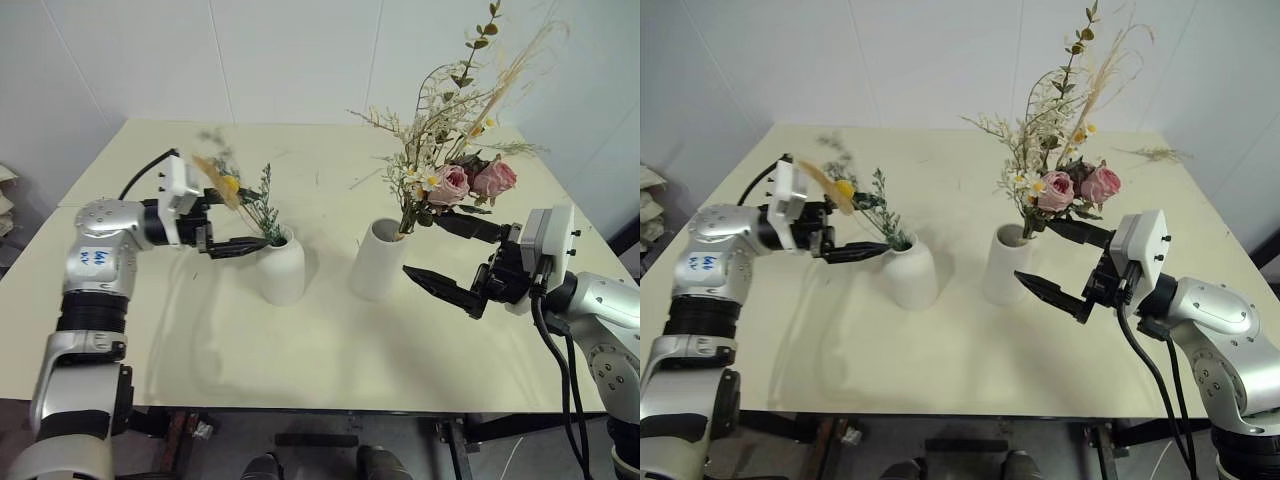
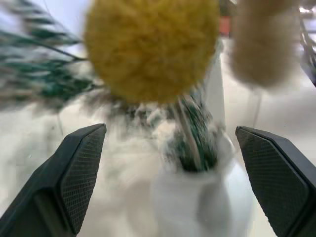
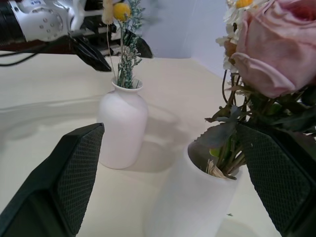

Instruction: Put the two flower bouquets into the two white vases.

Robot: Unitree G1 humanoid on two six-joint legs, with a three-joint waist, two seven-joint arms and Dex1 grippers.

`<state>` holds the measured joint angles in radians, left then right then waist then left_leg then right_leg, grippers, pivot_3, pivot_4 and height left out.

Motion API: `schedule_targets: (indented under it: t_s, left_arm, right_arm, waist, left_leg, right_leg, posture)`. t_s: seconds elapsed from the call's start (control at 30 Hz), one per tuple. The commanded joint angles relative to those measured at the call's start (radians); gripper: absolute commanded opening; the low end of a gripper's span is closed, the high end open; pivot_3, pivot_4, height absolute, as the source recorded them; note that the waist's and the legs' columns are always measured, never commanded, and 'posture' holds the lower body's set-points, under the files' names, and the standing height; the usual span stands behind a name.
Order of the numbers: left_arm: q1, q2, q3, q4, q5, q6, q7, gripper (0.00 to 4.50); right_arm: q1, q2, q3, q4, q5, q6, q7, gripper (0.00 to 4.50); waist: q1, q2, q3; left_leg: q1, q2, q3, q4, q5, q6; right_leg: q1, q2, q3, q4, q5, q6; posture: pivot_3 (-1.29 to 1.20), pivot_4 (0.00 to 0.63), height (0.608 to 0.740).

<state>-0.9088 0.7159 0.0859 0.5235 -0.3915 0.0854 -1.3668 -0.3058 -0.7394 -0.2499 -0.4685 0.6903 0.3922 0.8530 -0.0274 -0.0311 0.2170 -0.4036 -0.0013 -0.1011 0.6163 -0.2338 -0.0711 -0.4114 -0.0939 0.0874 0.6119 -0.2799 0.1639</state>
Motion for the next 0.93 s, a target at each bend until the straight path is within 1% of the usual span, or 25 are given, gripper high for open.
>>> schedule_targets:
  t_s: [0.03,0.17,0.33,0.43,0.6,0.67,0.77,0.83,0.93]
  left_arm:
    - [-0.021,0.035,0.015,0.018,0.006,-0.036,-0.054,4.49]
    - [0.007,0.078,-0.019,0.05,0.059,-0.107,-0.125,4.49]
    - [0.032,0.106,0.029,0.083,0.02,-0.121,-0.176,4.49]
    - [0.072,0.144,0.078,0.024,-0.049,-0.047,-0.196,4.49]
    - [0.182,0.194,0.112,-0.126,-0.112,0.109,-0.146,4.49]
    - [0.22,0.194,0.128,-0.173,-0.13,0.14,-0.123,4.49]
    - [0.317,0.199,0.162,-0.273,-0.158,0.167,-0.123,4.49]
    - [0.349,0.197,0.178,-0.312,-0.167,0.171,-0.113,4.49]
    - [0.404,0.206,0.207,-0.373,-0.188,0.189,-0.107,4.49]
  right_arm:
    - [-0.002,-0.022,-0.048,-0.021,0.01,-0.023,0.013,4.5]
    - [-0.005,-0.033,-0.054,-0.012,0.007,-0.024,0.026,4.5]
    - [0.011,-0.072,-0.082,-0.006,0.016,-0.015,0.066,4.5]
    - [0.049,-0.141,-0.127,0.011,0.018,-0.001,0.136,4.5]
    - [0.109,-0.214,-0.197,0.034,0.056,0.031,0.212,4.5]
    - [0.126,-0.221,-0.206,0.042,0.062,0.033,0.231,4.5]
    - [0.141,-0.215,-0.197,0.045,0.059,0.029,0.238,4.5]
    - [0.14,-0.213,-0.19,0.051,0.05,0.019,0.243,4.5]
    - [0.086,-0.208,-0.141,0.103,0.015,-0.014,0.254,4.5]
  waist:
    - [0.002,0.0,0.0]
    - [-0.001,0.0,0.0]
    - [-0.003,0.0,0.0]
    - [-0.003,0.0,0.0]
    - [-0.002,0.0,0.0]
    - [-0.002,0.0,0.0]
    - [-0.004,0.0,0.0]
    - [-0.005,0.0,0.0]
    - [-0.004,0.0,0.0]
  left_leg:
    - [0.0,0.0,0.0,0.0,0.0,0.0]
    - [0.0,0.0,0.0,0.0,0.0,0.0]
    - [0.0,0.0,0.0,0.0,0.0,0.0]
    - [0.0,0.0,0.0,0.0,0.0,0.0]
    - [0.0,0.0,0.0,-0.001,0.0,0.001]
    - [0.001,0.001,0.0,-0.001,0.0,0.001]
    - [0.001,0.001,0.001,-0.001,0.0,0.001]
    - [0.001,0.001,0.001,-0.001,0.0,0.001]
    - [0.002,0.001,0.001,-0.001,0.0,0.001]
  right_leg:
    - [0.0,0.0,0.0,0.0,0.0,0.0]
    - [0.0,0.0,0.0,0.0,0.0,0.0]
    - [0.0,0.0,0.0,0.0,0.0,0.0]
    - [0.0,0.0,0.0,0.0,0.0,0.0]
    - [0.0,0.0,0.0,0.0,0.0,0.0]
    - [0.001,0.0,0.0,0.001,-0.001,-0.001]
    - [0.001,0.0,0.0,0.001,-0.001,-0.001]
    - [0.001,0.0,0.0,0.001,-0.001,-0.001]
    - [0.001,0.0,0.0,0.001,-0.001,-0.002]
  posture:
    - [0.0,0.15,0.74]
    - [0.0,0.15,0.74]
    - [0.0,0.15,0.74]
    - [0.0,0.15,0.74]
    - [0.0,0.15,0.74]
    - [0.0,0.15,0.74]
    - [0.0,0.15,0.74]
    - [0.0,0.15,0.74]
    - [0.0,0.15,0.74]
